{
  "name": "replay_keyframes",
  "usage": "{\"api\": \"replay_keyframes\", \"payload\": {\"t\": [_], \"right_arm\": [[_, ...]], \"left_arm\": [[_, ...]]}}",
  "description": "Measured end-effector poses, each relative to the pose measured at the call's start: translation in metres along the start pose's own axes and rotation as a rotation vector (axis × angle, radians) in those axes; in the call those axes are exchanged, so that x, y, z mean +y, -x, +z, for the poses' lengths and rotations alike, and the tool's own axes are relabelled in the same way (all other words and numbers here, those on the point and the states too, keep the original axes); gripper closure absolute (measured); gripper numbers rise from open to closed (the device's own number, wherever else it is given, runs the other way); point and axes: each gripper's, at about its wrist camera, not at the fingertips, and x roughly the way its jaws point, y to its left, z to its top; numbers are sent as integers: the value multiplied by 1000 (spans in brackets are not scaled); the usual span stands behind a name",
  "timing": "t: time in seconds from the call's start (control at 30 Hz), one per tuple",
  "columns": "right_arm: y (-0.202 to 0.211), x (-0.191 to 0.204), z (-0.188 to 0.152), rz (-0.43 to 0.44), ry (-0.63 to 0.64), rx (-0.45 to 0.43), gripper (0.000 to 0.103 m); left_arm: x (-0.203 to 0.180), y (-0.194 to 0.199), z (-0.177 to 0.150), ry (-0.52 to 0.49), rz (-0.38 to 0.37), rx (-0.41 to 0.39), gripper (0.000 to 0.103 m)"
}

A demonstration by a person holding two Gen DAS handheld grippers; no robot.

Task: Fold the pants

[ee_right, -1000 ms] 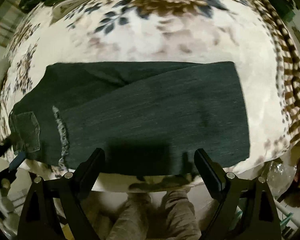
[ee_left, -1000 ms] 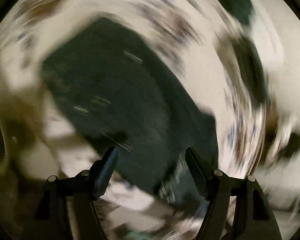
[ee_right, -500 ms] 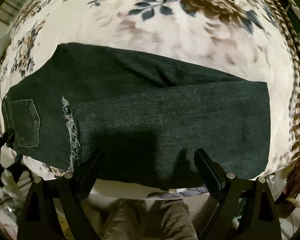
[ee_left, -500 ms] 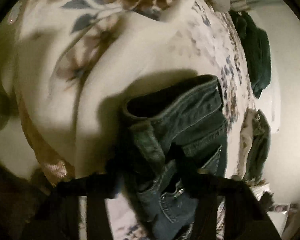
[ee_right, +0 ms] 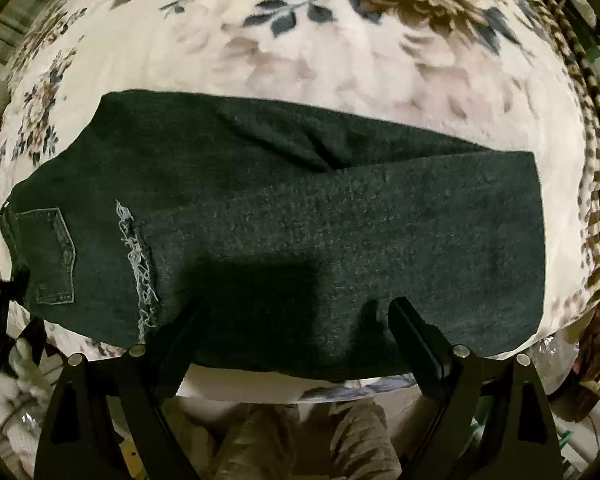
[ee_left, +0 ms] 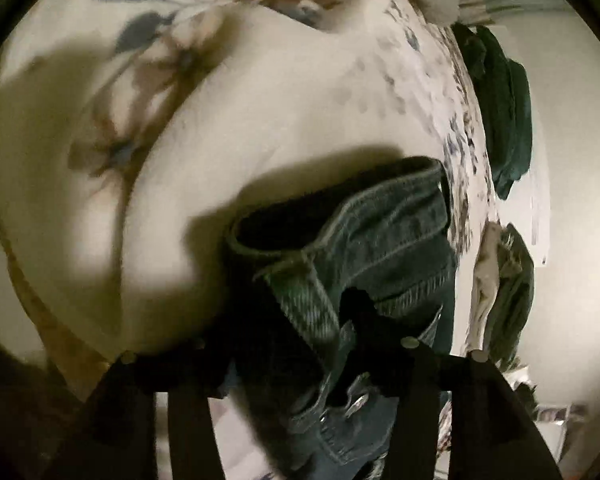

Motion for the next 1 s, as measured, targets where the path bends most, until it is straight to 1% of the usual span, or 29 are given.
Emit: {"api": "replay_keyframes", "payload": {"t": [0.07, 0.13, 0.17, 0.2, 0.27, 0.33, 0.43, 0.53, 0.6, 0.67, 0.7, 0.77, 0.8, 0.83, 0.9, 1.0], "right_arm": [[0, -3, 0, -25, -11, -5, 10], [-2, -9, -1, -37, -25, -2, 10], [-4, -11, -2, -41, -33, -3, 10], [-4, -15, -5, -46, -42, -7, 10], [-3, -24, -11, -54, -59, -21, 10], [-1, -33, -15, -65, -66, -36, 10], [2, -50, -19, -67, -96, -77, 10], [1, -69, -25, -45, -137, -93, 10], [-1, -85, -28, -4, -171, -87, 10], [-1, -98, -28, 32, -184, -83, 10], [0, -103, -27, 45, -181, -82, 10], [6, -120, -24, 63, -172, -85, 10], [11, -127, -23, 75, -171, -89, 10], [15, -135, -22, 91, -172, -91, 10], [25, -153, -18, 120, -186, -95, 10], [36, -182, -19, 156, -199, -102, 10]], "left_arm": [[-3, -1, 0, 28, 1, -12, 54], [-8, 1, -2, 12, 25, -31, 62], [-12, 6, -6, -9, 24, -40, 72], [-20, 10, -9, -45, 34, -57, 76], [-32, 18, -17, -111, 63, -91, 78], [-42, 31, -25, -147, 76, -115, 79], [-74, 51, -39, -241, 87, -141, 80], [-122, 73, -67, -394, 89, -164, 80], [-150, 87, -94, -497, 77, -169, 80], [-184, 97, -133, -619, 69, -162, 80], [-198, 99, -154, -674, 62, -147, 80], [-225, 92, -186, -753, 71, -124, 81], [-235, 87, -208, -804, 69, -99, 81], [-242, 81, -231, -856, 82, -83, 81], [-253, 62, -274, -951, 105, -37, 81], [-255, 31, -327, -1074, 148, 15, 81]]}}
